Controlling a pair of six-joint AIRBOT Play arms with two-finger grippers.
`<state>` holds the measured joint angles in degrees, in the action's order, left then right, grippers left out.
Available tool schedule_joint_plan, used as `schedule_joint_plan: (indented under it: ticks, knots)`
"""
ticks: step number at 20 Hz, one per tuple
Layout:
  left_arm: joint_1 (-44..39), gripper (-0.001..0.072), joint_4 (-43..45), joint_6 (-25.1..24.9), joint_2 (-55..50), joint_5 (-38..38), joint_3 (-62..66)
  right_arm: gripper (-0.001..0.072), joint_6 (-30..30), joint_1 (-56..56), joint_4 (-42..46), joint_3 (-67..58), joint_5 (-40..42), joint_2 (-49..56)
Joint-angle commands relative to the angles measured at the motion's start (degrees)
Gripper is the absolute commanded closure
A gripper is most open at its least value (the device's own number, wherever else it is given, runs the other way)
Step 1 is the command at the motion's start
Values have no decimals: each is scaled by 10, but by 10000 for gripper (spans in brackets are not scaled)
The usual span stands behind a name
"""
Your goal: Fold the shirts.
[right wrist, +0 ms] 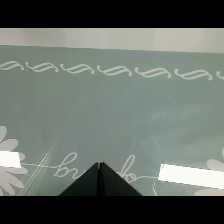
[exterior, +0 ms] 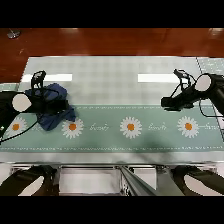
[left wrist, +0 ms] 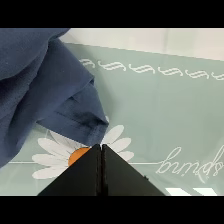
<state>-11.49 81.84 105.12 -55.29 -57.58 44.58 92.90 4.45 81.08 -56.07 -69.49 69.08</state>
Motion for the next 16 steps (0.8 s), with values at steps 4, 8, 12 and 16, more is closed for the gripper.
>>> schedule_joint_plan:
  ticks: [4, 8, 12, 16]
  knots:
    - [0, 674, 0, 0, 0, 0, 0, 685, 0, 0, 0, 0, 0, 0]
    - [0, 674, 0, 0, 0, 0, 0, 685, 0, 0, 0, 0, 0, 0]
    - [0, 675, 0, 0, 0, 0, 0, 685, 0, 0, 0, 0, 9, 0]
    - [0, 674, -4, 2, 0, 1, 0, 685, 0, 0, 0, 0, 46, 0]
